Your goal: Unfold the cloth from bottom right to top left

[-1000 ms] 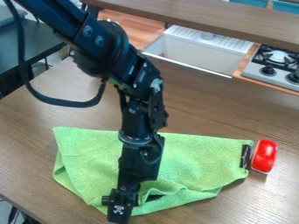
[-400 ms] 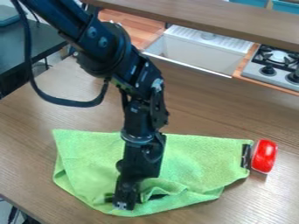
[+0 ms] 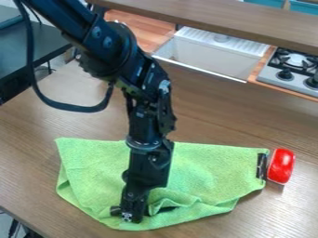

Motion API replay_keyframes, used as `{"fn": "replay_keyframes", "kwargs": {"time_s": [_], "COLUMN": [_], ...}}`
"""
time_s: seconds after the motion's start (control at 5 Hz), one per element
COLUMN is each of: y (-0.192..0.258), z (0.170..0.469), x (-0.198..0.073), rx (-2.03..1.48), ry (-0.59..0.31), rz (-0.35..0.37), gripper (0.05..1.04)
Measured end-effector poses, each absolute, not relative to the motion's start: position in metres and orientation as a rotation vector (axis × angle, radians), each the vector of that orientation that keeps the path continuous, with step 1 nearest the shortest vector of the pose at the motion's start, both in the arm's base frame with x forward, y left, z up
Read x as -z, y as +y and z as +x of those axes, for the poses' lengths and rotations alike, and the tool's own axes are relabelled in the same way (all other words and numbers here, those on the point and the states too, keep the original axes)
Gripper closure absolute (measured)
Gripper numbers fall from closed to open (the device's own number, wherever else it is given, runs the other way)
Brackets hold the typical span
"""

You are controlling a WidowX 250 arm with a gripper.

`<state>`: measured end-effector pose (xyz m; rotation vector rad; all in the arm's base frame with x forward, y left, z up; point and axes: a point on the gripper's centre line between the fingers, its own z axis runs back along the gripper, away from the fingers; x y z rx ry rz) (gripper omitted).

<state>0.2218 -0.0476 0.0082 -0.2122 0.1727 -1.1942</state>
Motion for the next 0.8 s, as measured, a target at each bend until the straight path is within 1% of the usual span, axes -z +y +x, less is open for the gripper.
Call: {"fn": "replay_keyframes", "kwargs": {"time_s": [0.2, 0.4, 0.6, 0.8], "y": [-0.0476, -0.0467, -0.0454, -0.0454], "z": [0.2187, 0.2197, 0.2188, 0.2182], "x": [-0.0095, -0.0139, -0.0133, -0.0144], "rx": [1.216, 1.226, 1.227, 1.231], "ry": [0.185, 0.170, 0.166, 0.165], "rz": [-0.231, -0.227, -0.231, -0.241], "gripper": [0.484, 0.311, 0.643, 0.884]}}
